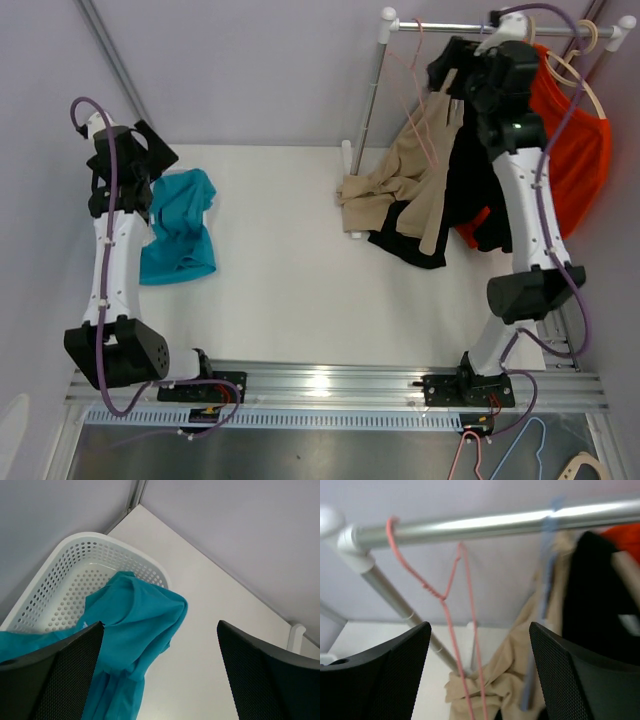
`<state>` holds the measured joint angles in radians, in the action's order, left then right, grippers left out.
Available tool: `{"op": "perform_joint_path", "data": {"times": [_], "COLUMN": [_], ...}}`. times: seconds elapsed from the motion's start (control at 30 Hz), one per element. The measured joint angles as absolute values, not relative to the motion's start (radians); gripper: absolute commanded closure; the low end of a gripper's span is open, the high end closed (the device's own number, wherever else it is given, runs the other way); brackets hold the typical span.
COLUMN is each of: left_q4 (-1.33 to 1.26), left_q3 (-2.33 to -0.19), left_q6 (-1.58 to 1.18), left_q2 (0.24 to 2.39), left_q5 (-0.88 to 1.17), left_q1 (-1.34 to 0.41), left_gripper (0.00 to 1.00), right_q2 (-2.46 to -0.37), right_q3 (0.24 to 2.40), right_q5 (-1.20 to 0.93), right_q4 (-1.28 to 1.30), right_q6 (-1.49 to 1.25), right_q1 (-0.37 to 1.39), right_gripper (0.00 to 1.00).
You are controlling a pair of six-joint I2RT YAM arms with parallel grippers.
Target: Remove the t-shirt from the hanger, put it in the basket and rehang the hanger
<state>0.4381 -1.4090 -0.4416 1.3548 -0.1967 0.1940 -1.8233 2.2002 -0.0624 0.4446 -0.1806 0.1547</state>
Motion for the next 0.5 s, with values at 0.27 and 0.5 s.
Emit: {"op": "perform_joint_path", "data": {"times": [0.27,0.5], "left_q4": [0.421,0.394], "left_q3": [-1.345,-1.358], "left_q6": [-0.435,-0.401], "left_q2": [1.139,1.032], "left_q5": [-0.198,-0.207], "left_q1": [0.104,-0.069], "left_gripper": [0.01,0.01], "right_q2": [-1.638,-1.742], "right_q3": [2.187,2.235], "right_q5": [-0.034,-0.088], "right_q4": [0.469,0.513], "right_q6": [-0.201,-0.203], "right_q1": [0.007,-0.022], "right_gripper": [0.15,0.17]}}
